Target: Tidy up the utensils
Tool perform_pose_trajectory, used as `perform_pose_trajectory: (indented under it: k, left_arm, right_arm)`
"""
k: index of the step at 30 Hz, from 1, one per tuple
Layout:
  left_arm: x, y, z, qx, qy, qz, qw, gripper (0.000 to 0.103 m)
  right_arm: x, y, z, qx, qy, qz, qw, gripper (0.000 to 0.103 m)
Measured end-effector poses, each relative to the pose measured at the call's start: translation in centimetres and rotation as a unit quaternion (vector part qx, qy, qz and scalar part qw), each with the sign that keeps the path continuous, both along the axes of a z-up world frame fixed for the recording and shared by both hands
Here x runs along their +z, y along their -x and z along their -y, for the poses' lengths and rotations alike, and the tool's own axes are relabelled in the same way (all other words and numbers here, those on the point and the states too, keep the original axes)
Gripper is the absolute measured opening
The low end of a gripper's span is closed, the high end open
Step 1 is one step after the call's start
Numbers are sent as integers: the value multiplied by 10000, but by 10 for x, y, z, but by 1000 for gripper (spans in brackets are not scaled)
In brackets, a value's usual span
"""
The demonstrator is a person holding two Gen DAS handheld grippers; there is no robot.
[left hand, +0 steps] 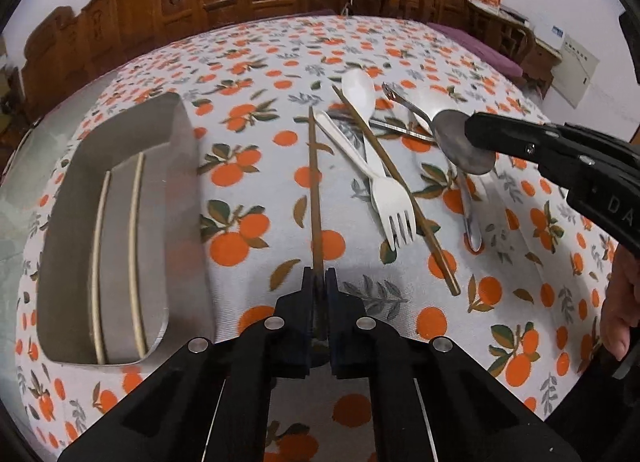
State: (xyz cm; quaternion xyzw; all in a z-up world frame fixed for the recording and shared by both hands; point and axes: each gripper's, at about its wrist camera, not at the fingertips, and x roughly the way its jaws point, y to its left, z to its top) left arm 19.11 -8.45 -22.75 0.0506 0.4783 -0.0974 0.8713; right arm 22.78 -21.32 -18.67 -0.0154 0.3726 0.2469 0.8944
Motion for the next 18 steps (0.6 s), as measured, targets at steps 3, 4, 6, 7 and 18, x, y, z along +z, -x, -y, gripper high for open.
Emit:
perform_pose_trajectory:
  k: [3,4,6,7,18]
  left_arm:
    - [11,5,-3,-8,1,171,9999,4]
    - [15,7,-4,-13,10,238,9997,4]
    - [22,10,-8,5,60,320,9995,4]
    - [24,11,-10,21,91,352,9993,4]
    - [60,23,-29,122,232,712,9971,4]
  right_arm:
    - [10,4,-1,33,-74,122,9999,2]
    - [12,5,-2,42,-93,155,9998,2]
    - [17,6,-3,70,-114,219,9997,2]
    - [20,7,-5,93,-123,257,9996,2]
    - [37,18,-18,275,-161,441,9985,2]
